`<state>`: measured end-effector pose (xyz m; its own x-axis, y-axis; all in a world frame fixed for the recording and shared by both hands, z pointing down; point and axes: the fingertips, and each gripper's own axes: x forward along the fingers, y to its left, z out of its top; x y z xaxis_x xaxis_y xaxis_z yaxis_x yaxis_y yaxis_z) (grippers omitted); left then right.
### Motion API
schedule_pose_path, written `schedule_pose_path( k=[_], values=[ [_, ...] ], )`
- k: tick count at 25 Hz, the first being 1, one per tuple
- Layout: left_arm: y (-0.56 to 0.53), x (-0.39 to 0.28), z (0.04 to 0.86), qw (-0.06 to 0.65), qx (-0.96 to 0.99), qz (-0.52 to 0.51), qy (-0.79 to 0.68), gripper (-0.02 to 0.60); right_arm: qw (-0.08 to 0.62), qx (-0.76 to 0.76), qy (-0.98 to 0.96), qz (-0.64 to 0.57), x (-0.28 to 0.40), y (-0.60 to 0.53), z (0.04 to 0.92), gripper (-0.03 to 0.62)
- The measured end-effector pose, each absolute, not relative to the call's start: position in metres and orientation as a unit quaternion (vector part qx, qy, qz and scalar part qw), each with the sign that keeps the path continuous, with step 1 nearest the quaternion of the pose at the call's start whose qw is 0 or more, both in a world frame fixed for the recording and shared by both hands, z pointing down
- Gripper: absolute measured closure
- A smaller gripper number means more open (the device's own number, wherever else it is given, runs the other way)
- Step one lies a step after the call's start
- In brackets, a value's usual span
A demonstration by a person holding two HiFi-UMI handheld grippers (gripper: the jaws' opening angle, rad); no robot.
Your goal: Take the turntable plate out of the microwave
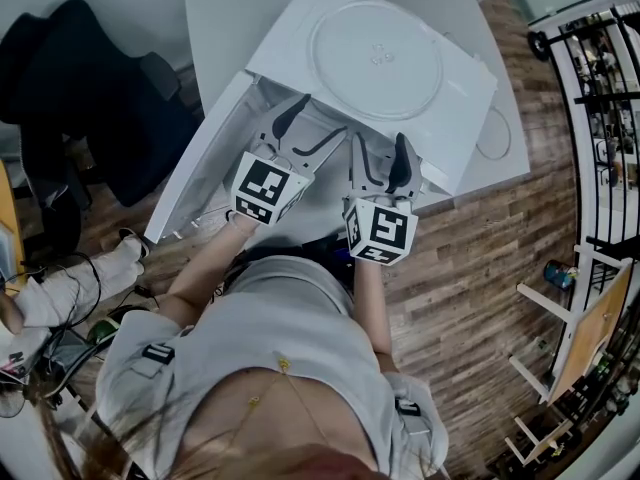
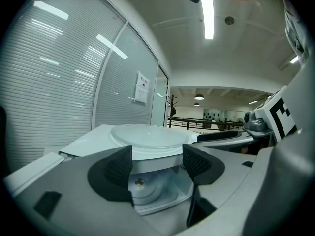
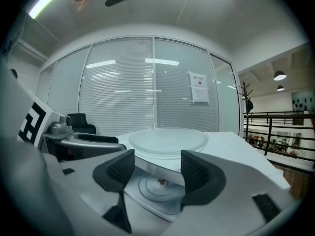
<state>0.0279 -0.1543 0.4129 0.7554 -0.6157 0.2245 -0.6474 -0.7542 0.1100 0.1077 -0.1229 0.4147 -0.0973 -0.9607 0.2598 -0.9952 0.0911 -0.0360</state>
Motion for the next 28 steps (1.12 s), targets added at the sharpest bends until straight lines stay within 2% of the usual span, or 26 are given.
schedule_pose_path(
  k=[6, 12, 20, 28],
  values=[
    [-0.138, 0.028, 0.414, 0.093, 0.935, 0.090, -0.330, 0.265, 0.087, 0.654, -0.745, 0.096, 0.105, -0.111, 0.414, 0.315],
    [-0.124, 0.029, 0.414, 0.091, 0.939, 0.098, -0.318, 0.270, 0.083, 0.641, -0.758, 0.091, 0.102, -0.100, 0.412, 0.363],
    [-0.095, 0.031, 0.412, 0.093, 0.952, 0.089, -0.277, 0.505, 0.054, 0.587, -0.802, 0.091, 0.089, -0.081, 0.406, 0.520],
    [-0.059, 0.040, 0.406, 0.094, 0.965, 0.073, -0.235, 0.549, 0.066, 0.520, -0.849, 0.062, 0.071, -0.050, 0.406, 0.563]
  ],
)
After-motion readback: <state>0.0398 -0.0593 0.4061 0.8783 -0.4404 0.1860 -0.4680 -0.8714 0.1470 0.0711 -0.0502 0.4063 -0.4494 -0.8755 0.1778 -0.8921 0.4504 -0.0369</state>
